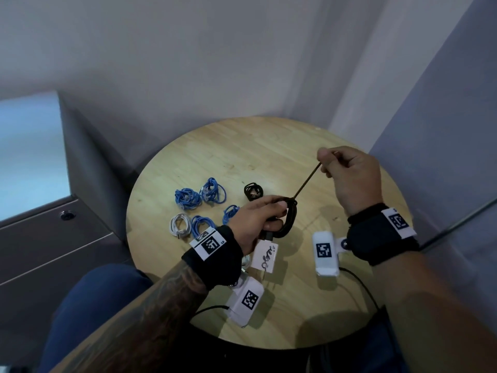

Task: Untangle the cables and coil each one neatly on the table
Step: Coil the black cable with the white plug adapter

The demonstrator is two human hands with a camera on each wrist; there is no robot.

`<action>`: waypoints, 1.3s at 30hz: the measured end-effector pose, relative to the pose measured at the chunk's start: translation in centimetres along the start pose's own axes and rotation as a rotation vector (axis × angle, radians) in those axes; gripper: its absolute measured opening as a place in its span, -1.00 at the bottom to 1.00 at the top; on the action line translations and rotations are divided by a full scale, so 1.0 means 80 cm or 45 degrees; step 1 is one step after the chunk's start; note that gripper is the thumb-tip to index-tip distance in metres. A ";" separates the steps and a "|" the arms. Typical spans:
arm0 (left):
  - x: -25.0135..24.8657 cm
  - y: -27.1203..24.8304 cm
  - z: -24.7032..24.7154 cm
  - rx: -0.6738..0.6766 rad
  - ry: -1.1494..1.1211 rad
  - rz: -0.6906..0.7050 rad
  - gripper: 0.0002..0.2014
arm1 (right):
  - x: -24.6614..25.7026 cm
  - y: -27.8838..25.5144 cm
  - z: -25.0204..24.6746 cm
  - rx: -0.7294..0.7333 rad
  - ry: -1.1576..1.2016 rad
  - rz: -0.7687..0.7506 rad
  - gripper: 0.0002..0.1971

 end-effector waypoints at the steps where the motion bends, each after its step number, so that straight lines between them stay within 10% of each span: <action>1: -0.002 0.000 0.001 0.009 0.015 0.020 -0.84 | -0.006 -0.001 0.000 -0.015 0.045 0.026 -0.80; 11: -0.031 0.006 -0.028 -0.095 -0.131 0.158 -0.69 | -0.033 -0.053 0.066 0.640 -0.033 0.131 -0.87; 18: -0.022 0.009 -0.031 -0.127 -0.009 0.160 -0.69 | -0.052 -0.090 0.100 0.665 0.475 0.736 -0.77; 23: -0.025 0.008 -0.028 -0.100 0.039 0.187 -0.76 | -0.034 -0.097 0.103 0.858 0.072 0.428 -0.77; 35: -0.059 0.027 -0.055 -0.502 0.367 0.370 -0.80 | 0.002 -0.077 0.085 0.651 -1.000 -0.244 -0.63; 39: -0.059 0.051 -0.062 -0.527 0.576 0.348 -0.89 | -0.011 -0.067 0.075 0.655 -1.030 -0.190 -0.65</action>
Point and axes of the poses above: each hand's wrist, its own y-axis towards the middle knuckle, its own z-axis out of the palm, x = y × z, the point moved 8 cm from there along y, towards the middle knuckle, and after that the axes turned 3 degrees about -y, right-handed, at the moved point
